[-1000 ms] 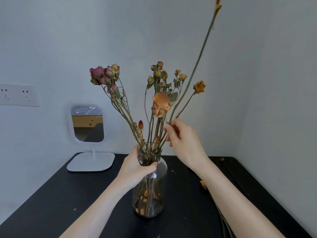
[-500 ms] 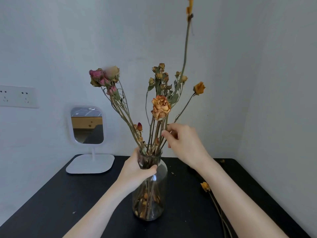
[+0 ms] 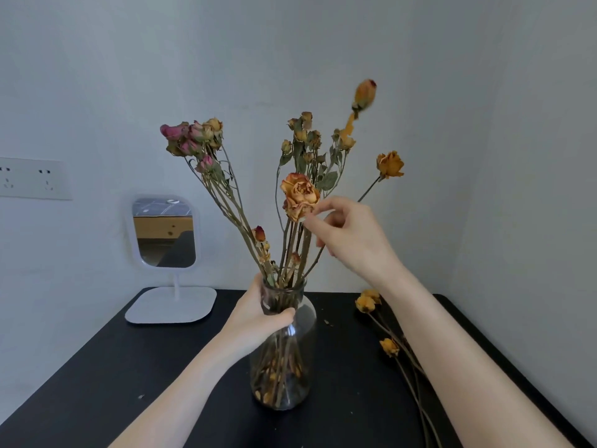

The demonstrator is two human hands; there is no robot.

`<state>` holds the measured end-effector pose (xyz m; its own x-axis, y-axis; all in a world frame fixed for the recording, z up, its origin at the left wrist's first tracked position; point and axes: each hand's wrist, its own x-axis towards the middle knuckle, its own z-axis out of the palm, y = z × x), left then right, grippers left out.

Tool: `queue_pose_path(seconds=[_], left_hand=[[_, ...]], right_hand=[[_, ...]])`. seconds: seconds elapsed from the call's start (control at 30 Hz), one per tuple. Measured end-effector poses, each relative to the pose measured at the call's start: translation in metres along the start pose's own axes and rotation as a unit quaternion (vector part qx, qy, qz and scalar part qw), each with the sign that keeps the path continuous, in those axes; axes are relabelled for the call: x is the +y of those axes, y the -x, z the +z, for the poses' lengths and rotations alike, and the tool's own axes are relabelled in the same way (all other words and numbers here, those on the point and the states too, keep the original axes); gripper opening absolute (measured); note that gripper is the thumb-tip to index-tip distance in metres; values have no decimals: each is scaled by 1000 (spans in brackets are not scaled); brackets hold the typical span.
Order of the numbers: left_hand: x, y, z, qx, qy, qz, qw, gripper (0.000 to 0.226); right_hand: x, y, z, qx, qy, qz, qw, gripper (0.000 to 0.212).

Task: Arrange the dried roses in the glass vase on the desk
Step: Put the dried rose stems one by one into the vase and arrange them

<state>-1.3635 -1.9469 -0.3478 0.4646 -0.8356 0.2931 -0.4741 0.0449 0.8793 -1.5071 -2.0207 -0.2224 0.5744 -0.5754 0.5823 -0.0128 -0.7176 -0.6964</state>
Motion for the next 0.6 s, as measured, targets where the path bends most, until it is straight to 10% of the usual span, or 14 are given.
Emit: queue_pose_path(seconds=[0.47, 0.6], left_hand=[[-3, 1, -1, -1, 6, 15, 1000, 57], [-2, 25, 7, 125, 43, 10, 991, 84]], right_hand=[[14, 17, -3, -11, 17, 23, 1000, 8], [35, 40, -20, -20, 30, 62, 997, 9]])
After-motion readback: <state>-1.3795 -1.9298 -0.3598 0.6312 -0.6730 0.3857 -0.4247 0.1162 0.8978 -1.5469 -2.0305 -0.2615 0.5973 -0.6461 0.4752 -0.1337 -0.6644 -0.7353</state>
